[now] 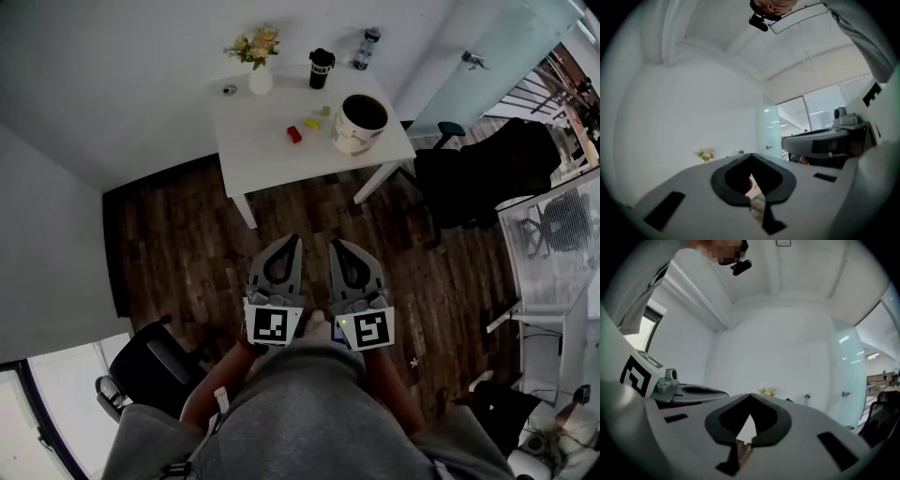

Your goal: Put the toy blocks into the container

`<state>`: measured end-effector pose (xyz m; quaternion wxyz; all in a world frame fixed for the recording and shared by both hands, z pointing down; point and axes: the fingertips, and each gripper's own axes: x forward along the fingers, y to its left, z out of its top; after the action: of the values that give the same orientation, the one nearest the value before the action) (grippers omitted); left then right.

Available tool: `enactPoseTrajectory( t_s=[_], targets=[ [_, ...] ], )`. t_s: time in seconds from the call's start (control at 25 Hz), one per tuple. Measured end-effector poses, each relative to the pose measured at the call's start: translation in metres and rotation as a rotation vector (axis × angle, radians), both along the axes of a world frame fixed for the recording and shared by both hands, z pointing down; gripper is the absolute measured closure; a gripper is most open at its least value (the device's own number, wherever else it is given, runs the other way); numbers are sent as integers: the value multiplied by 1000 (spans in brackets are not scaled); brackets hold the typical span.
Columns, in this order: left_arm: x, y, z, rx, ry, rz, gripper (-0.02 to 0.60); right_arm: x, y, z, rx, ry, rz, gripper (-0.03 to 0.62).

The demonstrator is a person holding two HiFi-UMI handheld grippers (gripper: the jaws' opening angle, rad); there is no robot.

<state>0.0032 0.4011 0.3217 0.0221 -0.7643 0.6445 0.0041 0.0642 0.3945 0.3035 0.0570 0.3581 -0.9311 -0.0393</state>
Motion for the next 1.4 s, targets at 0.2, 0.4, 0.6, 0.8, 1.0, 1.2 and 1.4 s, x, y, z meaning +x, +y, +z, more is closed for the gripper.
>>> enactPoseTrajectory(
  t_s=[0.2, 0.4, 0.6, 0.8, 1.0, 1.2, 1.4],
  targets=[
    [-6, -14, 6, 43, -94, 38, 575, -13, -10, 18, -12, 21, -14, 591],
    [-10, -34, 17, 15, -52, 21, 575, -7, -34, 31, -30, 17, 5, 591],
    [-2, -79, 25, -8, -102, 13, 575, 10, -87, 40, -45, -17, 16, 591],
    [18, -139, 31, -49, -101, 4, 575, 41, -160, 45, -53, -51, 37, 591],
    [52, -195, 31, -53, -123, 24, 575, 86, -222, 52, -98, -33, 47, 591],
    [63, -231, 48, -115, -123, 1, 575, 133, -278, 75, -137, 17, 88, 591],
    [49, -254, 63, -147, -157, -28, 575, 158, -314, 95, -192, 71, 114, 591]
  ],
)
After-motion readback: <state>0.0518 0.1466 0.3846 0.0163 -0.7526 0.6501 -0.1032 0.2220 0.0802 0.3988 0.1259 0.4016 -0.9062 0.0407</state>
